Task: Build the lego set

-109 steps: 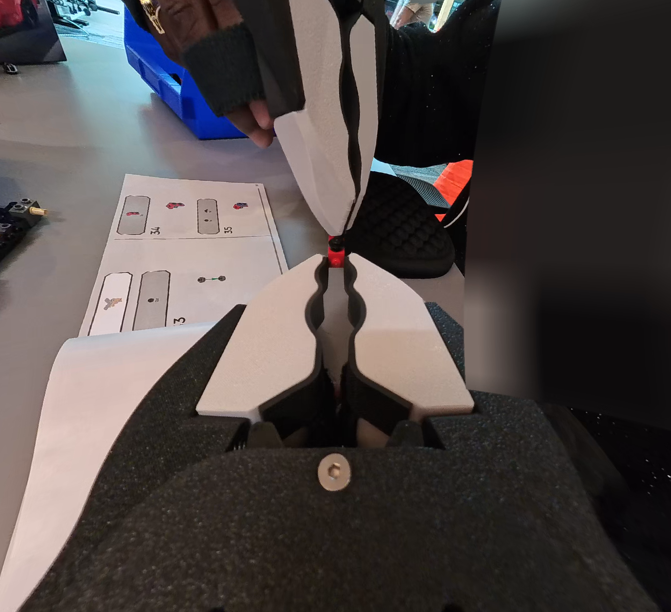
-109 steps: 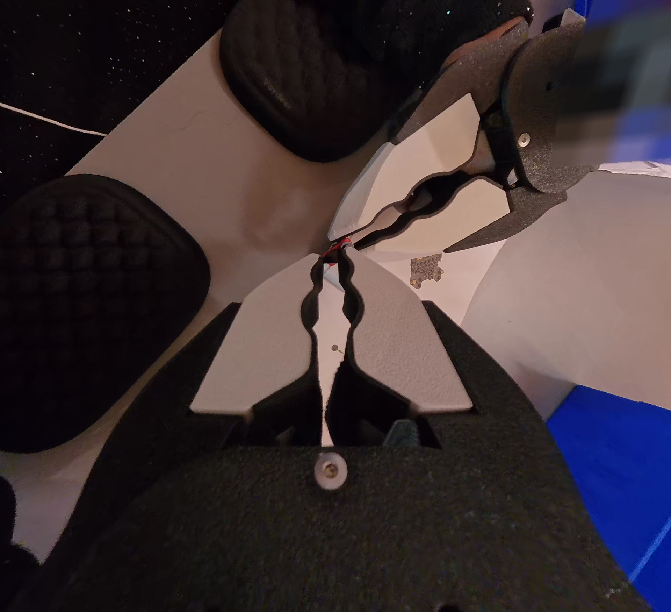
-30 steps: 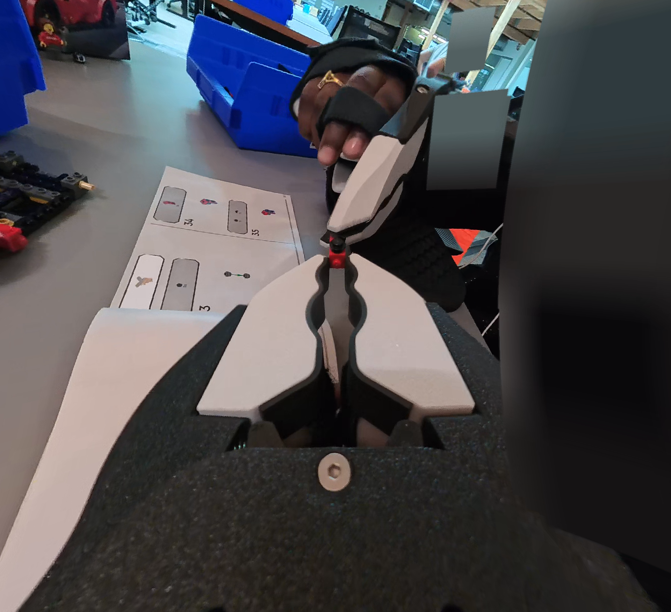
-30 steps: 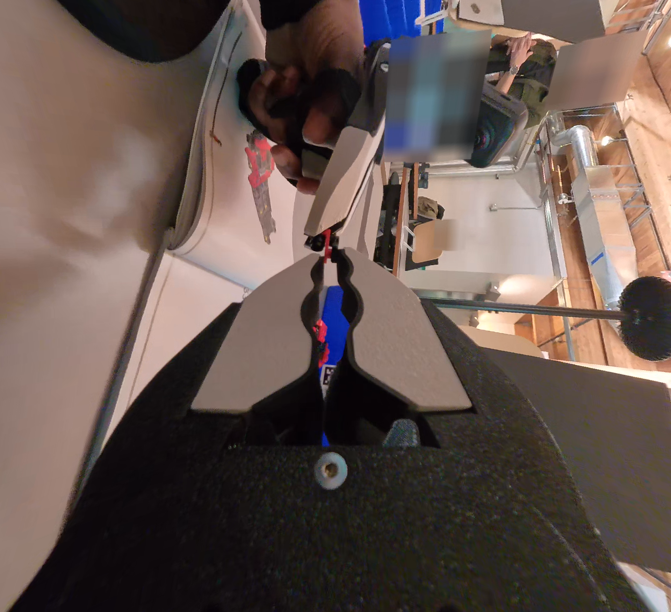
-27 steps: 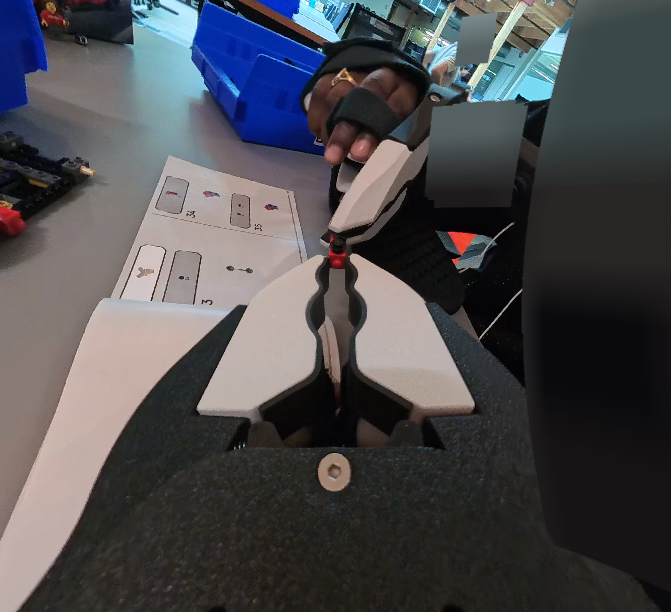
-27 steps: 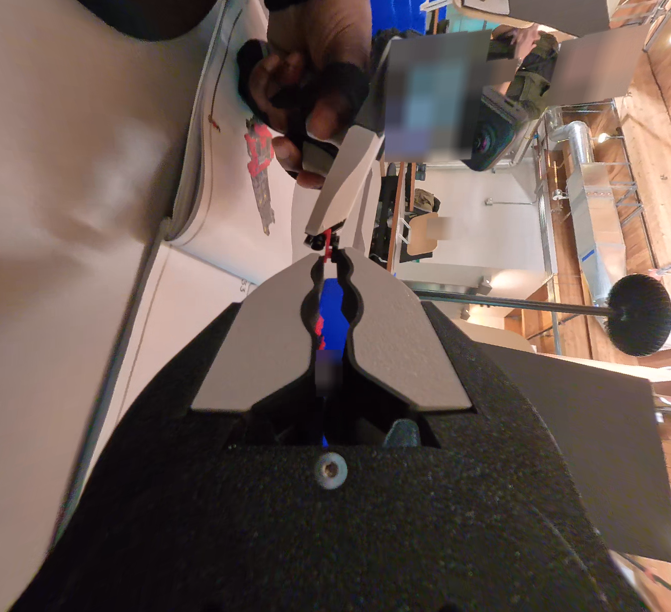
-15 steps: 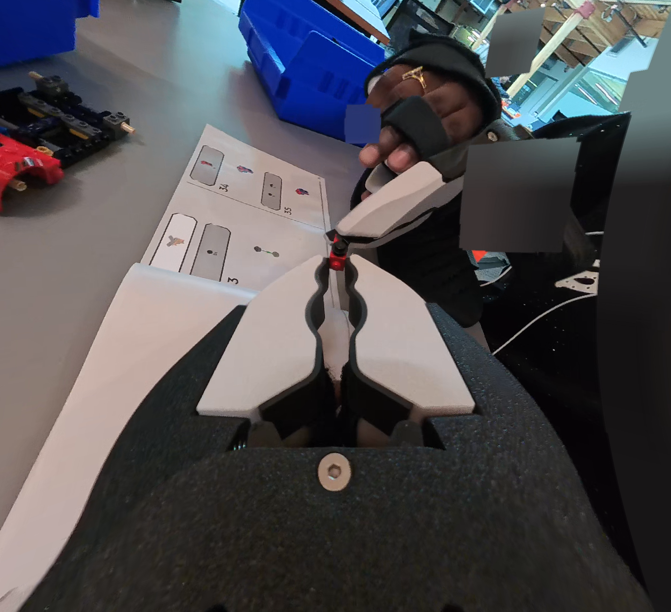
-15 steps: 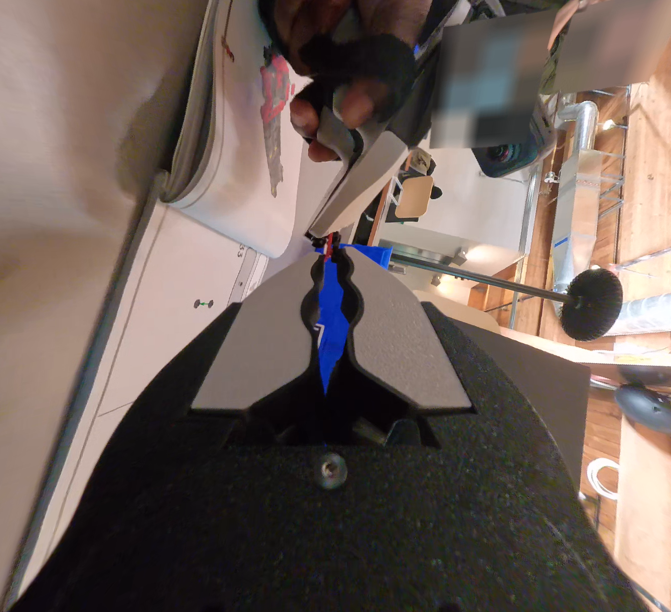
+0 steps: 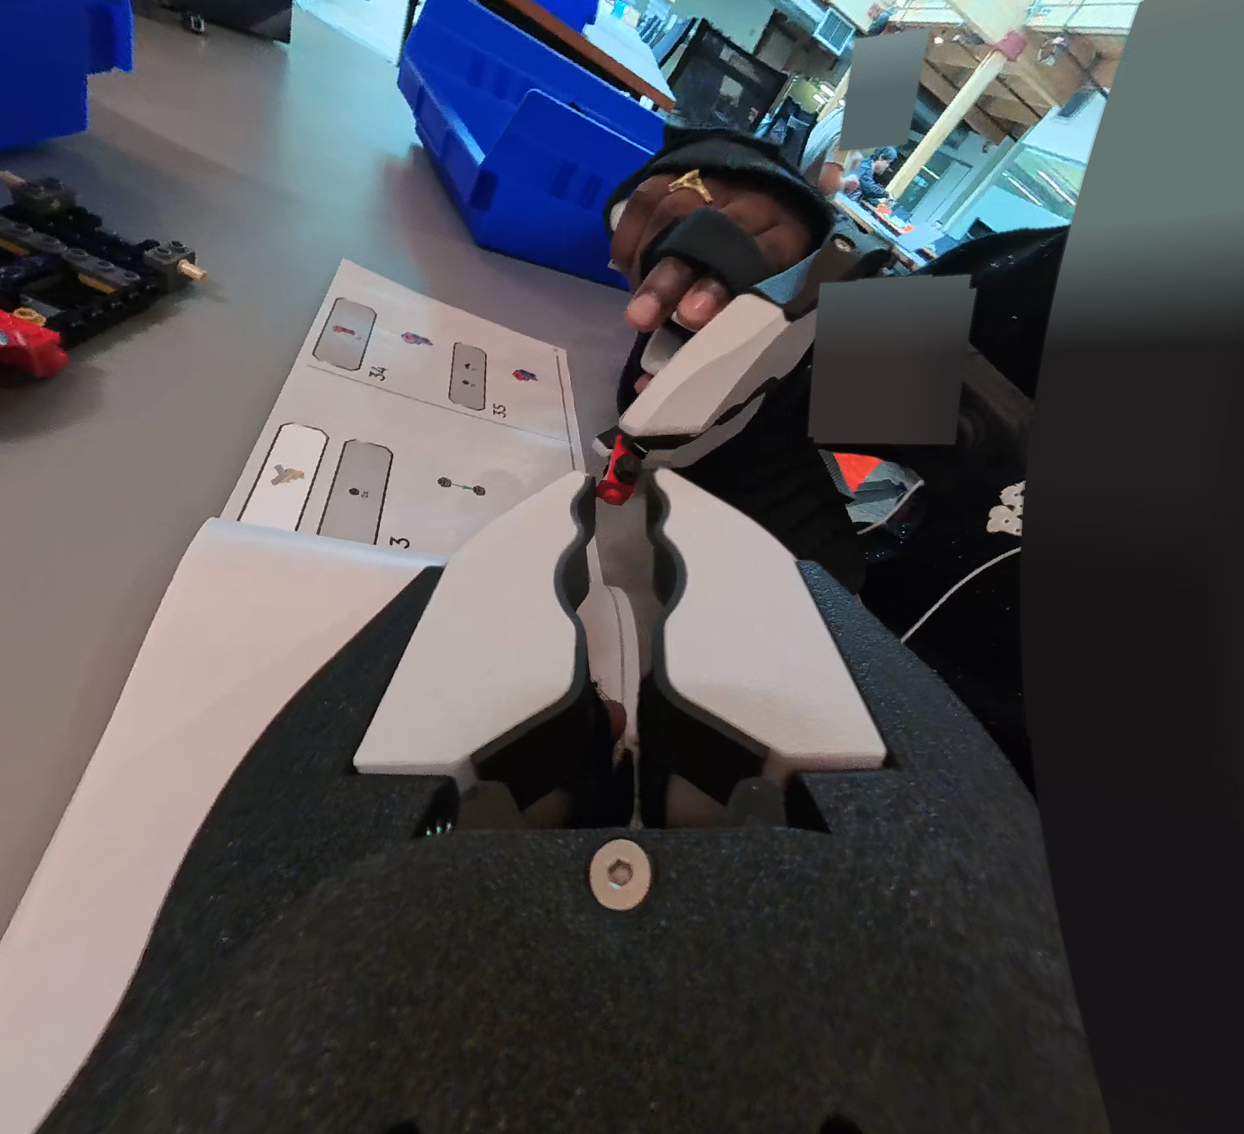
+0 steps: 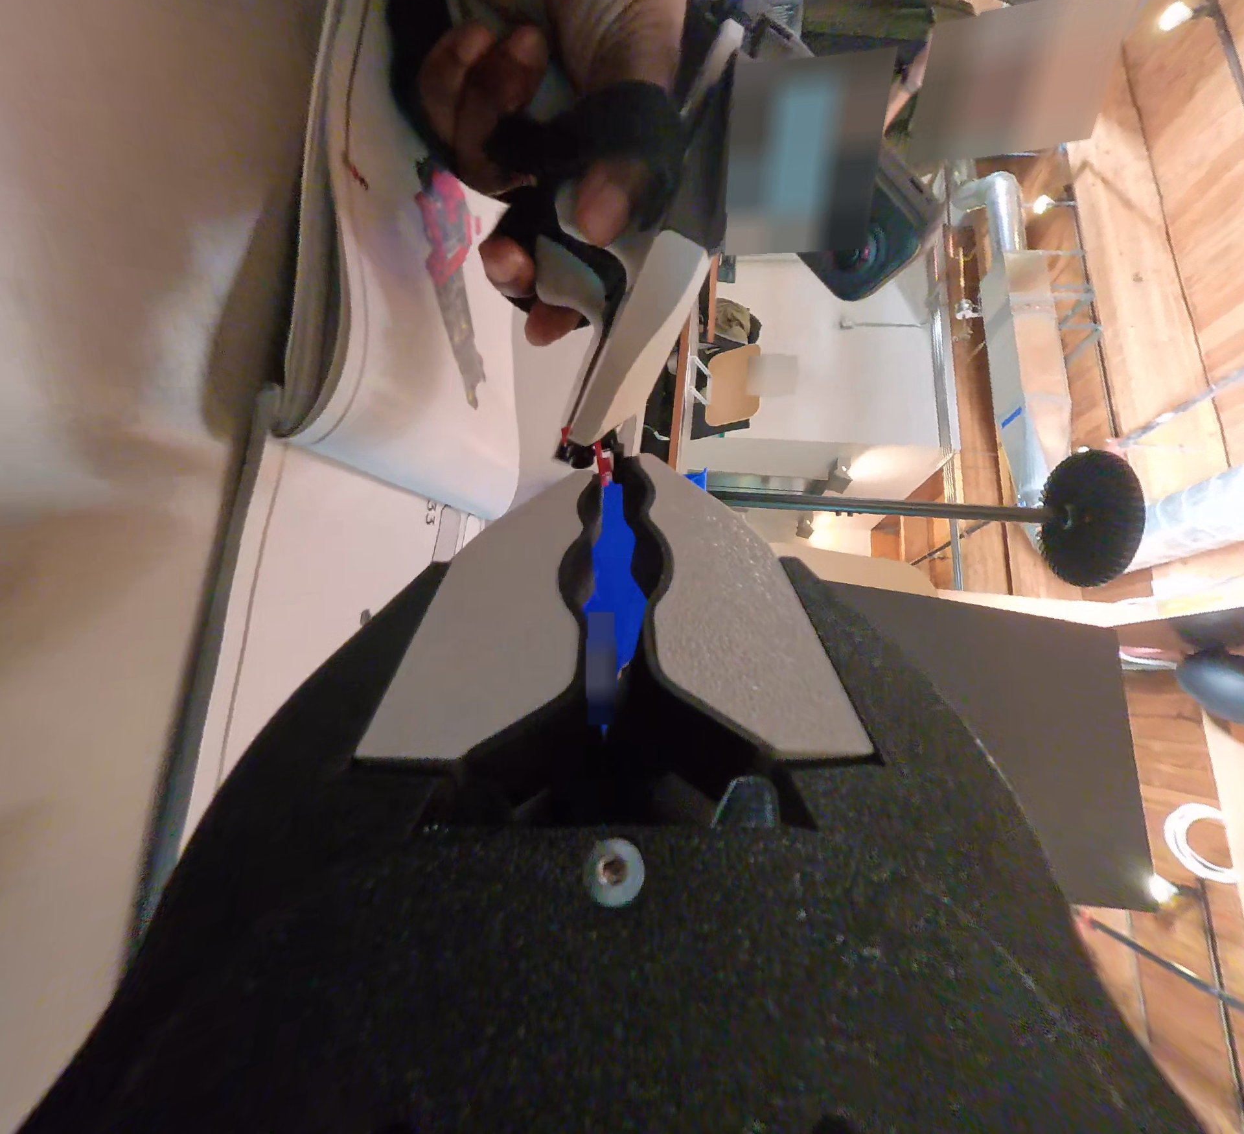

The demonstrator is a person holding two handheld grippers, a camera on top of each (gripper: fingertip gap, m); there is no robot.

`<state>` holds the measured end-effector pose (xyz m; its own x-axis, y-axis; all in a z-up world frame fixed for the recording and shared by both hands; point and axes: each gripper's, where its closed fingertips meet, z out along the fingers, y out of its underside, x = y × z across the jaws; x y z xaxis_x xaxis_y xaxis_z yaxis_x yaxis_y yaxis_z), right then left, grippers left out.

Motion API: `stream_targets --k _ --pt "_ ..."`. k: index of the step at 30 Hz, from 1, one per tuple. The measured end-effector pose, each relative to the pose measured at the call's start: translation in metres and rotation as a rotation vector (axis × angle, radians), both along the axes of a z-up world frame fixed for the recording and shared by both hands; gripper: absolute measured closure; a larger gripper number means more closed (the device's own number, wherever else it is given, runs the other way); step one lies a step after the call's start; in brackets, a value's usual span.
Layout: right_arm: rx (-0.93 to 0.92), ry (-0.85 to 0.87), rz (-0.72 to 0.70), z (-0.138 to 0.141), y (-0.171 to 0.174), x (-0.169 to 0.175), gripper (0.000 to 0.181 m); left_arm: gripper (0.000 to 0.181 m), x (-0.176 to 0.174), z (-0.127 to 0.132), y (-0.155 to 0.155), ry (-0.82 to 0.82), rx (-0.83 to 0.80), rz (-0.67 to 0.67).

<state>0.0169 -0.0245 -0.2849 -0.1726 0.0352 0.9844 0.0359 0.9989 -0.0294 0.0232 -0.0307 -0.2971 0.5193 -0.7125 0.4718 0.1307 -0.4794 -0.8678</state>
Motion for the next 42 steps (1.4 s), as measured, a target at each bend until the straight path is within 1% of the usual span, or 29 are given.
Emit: stream_targets --k 1,2,5,10,13,21,26,29,32,34,35,37,40,42 --pt "-0.012 0.007 0.002 0.001 -0.001 0.000 0.175 0.166 0.001 0.001 -0.001 0.000 0.008 -0.009" --pt "-0.020 -0.002 0.008 0.000 -0.003 0.001 0.177 0.170 0.003 0.002 -0.003 -0.001 0.019 -0.023" --pt "-0.012 -0.001 0.023 -0.001 -0.006 0.003 0.177 0.171 0.005 0.002 -0.005 0.019 0.037 -0.035" --pt "-0.012 -0.010 0.045 -0.005 -0.006 0.005 0.176 0.172 0.007 -0.002 -0.005 0.038 0.012 -0.045" --pt "0.003 -0.013 0.098 -0.007 -0.010 0.008 0.177 0.172 0.010 -0.004 -0.009 0.022 -0.015 -0.081" --pt "0.154 -0.012 0.200 -0.012 -0.018 0.015 0.175 0.173 0.017 -0.009 -0.015 0.041 -0.049 -0.140" --pt "0.287 -0.091 0.242 -0.020 -0.020 0.018 0.174 0.174 0.020 -0.015 -0.017 0.072 -0.083 -0.161" --pt "0.301 -0.158 0.247 -0.023 -0.021 0.019 0.175 0.174 0.022 -0.018 -0.018 0.092 -0.092 -0.173" --pt "0.322 -0.183 0.254 -0.025 -0.022 0.020 0.175 0.174 0.022 -0.019 -0.018 0.101 -0.096 -0.179" --pt "0.305 -0.217 0.239 -0.027 -0.021 0.020 0.177 0.173 0.022 -0.021 -0.017 0.116 -0.104 -0.169" --pt "0.268 -0.221 0.217 -0.026 -0.019 0.019 0.177 0.172 0.021 -0.020 -0.015 0.110 -0.101 -0.154" --pt "0.180 -0.175 0.199 -0.018 -0.018 0.017 0.177 0.171 0.018 -0.013 -0.015 0.067 -0.068 -0.145" --pt "0.084 -0.084 0.129 -0.008 -0.012 0.013 0.177 0.156 0.016 -0.005 -0.017 0.046 -0.016 -0.140" --pt "0.006 -0.045 0.098 -0.005 -0.010 0.012 0.177 0.154 0.017 -0.004 -0.017 0.050 0.001 -0.144"
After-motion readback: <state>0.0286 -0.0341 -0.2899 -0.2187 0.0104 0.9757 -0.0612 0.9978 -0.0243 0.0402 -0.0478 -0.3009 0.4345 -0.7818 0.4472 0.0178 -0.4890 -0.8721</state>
